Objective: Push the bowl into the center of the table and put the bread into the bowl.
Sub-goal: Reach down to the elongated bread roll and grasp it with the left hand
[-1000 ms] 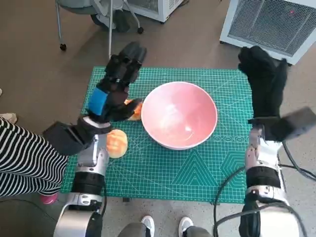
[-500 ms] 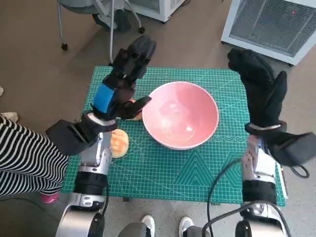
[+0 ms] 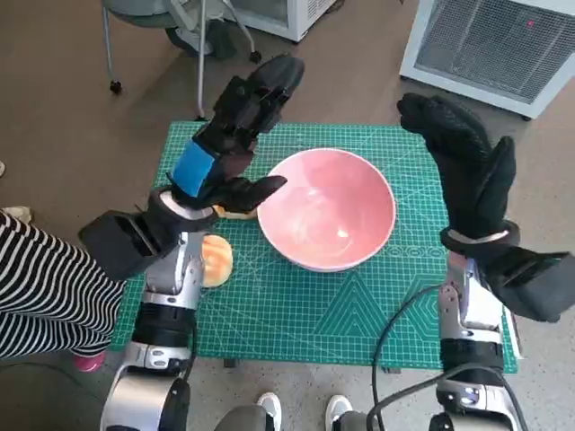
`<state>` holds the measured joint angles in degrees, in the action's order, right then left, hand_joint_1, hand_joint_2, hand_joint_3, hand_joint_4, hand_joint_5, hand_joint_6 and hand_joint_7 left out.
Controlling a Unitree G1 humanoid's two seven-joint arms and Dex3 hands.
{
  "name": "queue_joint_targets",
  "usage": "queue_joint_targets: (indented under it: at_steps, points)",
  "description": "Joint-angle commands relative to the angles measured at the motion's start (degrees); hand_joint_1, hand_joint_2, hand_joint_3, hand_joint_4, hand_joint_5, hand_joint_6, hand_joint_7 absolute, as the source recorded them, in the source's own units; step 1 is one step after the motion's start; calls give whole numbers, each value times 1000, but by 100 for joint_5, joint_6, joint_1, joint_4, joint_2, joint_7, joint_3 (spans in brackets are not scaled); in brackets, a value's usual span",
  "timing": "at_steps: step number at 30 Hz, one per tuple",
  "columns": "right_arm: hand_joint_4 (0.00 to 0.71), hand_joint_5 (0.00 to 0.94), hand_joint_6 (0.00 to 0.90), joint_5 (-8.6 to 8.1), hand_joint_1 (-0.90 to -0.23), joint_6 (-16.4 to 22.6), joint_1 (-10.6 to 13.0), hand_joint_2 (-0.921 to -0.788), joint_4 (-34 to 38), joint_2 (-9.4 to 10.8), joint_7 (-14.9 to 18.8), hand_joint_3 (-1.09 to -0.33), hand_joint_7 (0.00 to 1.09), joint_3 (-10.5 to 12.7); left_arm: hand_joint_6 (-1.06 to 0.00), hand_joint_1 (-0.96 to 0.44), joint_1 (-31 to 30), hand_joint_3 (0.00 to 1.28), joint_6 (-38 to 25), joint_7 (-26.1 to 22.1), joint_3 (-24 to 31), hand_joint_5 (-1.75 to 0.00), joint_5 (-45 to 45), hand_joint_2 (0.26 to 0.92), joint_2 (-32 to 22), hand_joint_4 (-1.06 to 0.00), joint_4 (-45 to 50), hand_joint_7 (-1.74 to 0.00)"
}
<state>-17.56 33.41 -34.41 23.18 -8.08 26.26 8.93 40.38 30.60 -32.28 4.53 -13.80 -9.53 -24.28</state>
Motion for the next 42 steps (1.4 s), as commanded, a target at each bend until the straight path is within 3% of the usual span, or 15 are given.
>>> queue_joint_targets:
  at_steps: [1,3,4,7,9,14,25,42]
  points:
    - [196,23,191,73,-737,-101,147,-921,51,-54,-44,-635,257,5,1,-609,138,290,-276,376,-131,-16,1536,798,-1154,-111,314,-462]
    - [197,22,191,63,-736,-115,153,-921,54,-60,-56,-634,259,16,-15,-486,260,190,-1234,286,-318,-16,2401,753,-1847,-127,676,-451]
    - [197,22,190,62,-736,-118,155,-921,53,-61,-62,-632,260,16,-70,-369,289,105,-1494,252,-363,-10,2596,726,-2003,-139,773,-375]
    - [198,21,190,90,-736,-111,171,-921,39,-65,-99,-631,262,15,-155,-240,468,45,-2251,49,-525,-5,3049,704,-2339,-145,850,-247]
    - [199,20,189,106,-736,-103,172,-921,46,-64,-125,-631,263,17,-226,-137,594,19,-2492,-24,-579,-2,3127,696,-2453,-145,690,-136]
    - [201,18,188,148,-733,-87,175,-921,46,-54,-207,-630,267,2,-289,-26,839,7,-2434,-172,-666,-2,3018,700,-2587,-144,68,-55]
    - [203,14,185,149,-724,-78,185,-921,51,-45,-292,-631,273,-7,-317,-2,1265,8,-2575,30,-1455,-2,3805,716,-2732,-154,-843,-24]
    - [206,9,181,88,-738,-200,291,-921,-156,-58,-295,-630,282,11,-311,-196,2391,4,-2332,655,-2596,-2,4773,722,-2086,-149,-3419,-2]
